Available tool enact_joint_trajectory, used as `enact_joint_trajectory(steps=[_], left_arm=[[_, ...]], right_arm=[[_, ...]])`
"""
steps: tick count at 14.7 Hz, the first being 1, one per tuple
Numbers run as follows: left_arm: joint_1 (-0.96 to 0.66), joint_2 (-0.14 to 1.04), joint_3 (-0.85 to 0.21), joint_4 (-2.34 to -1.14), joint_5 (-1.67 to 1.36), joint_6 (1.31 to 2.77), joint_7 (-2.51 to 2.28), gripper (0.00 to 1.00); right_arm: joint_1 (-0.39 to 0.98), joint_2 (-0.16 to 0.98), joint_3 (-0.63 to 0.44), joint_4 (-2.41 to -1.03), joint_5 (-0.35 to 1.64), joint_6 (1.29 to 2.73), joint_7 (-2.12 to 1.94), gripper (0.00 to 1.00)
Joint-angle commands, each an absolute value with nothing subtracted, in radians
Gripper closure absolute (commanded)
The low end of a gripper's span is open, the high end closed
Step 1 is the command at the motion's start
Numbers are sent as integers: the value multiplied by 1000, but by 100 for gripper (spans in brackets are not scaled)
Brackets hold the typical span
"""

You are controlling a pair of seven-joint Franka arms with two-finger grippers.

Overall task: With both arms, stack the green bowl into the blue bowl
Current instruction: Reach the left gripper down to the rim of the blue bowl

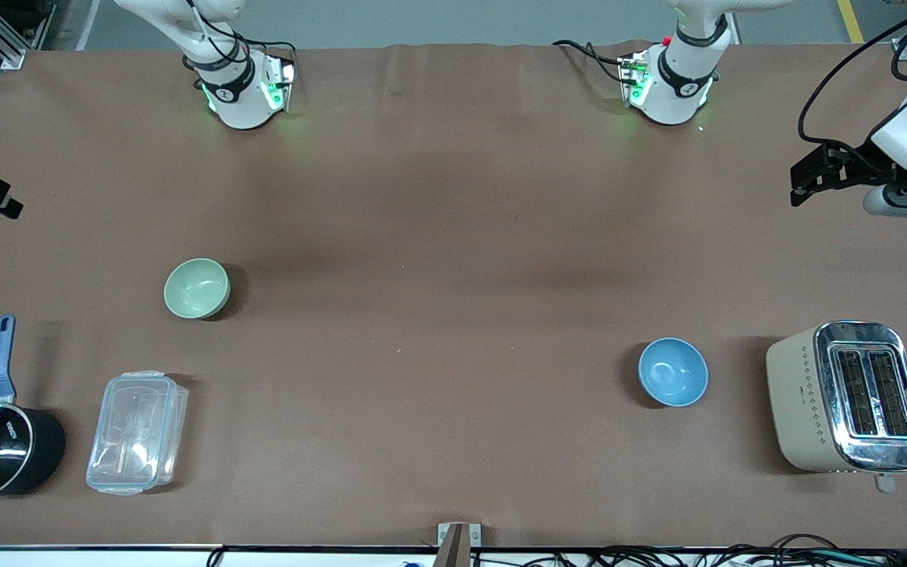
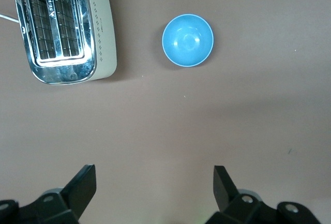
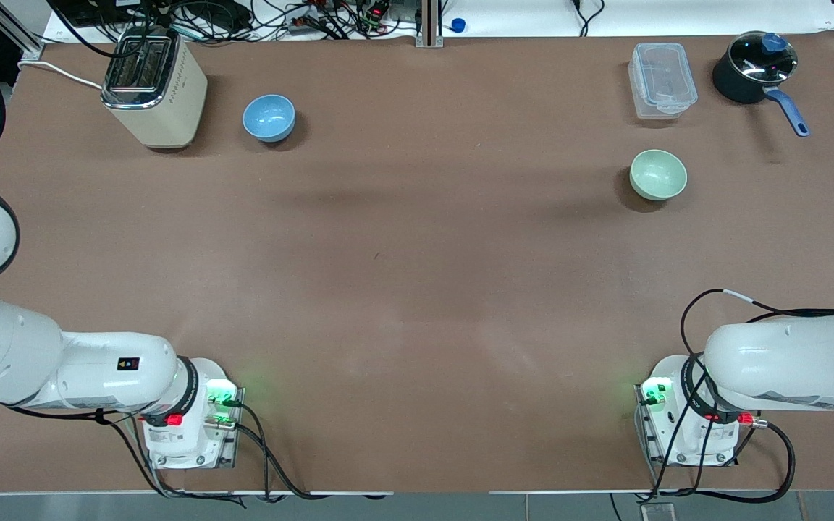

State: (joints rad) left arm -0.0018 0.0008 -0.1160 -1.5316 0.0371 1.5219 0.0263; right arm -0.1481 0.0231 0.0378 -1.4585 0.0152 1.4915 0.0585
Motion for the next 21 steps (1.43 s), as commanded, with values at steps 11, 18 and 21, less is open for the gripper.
enact_joint_trajectory(steps=[11, 18, 21], left_arm=[[-5, 325, -115, -1535, 29, 1799, 40, 0], [11, 573, -114, -1589, 31, 2097, 34, 1], [18, 641, -112, -1588, 31, 2147, 35, 24]], right_arm=[[-163, 5, 52, -1479, 14, 1512, 57, 0], [-160, 5, 52, -1479, 12, 1499, 48, 0], [-158, 6, 54, -1471, 3, 1500, 46, 0]])
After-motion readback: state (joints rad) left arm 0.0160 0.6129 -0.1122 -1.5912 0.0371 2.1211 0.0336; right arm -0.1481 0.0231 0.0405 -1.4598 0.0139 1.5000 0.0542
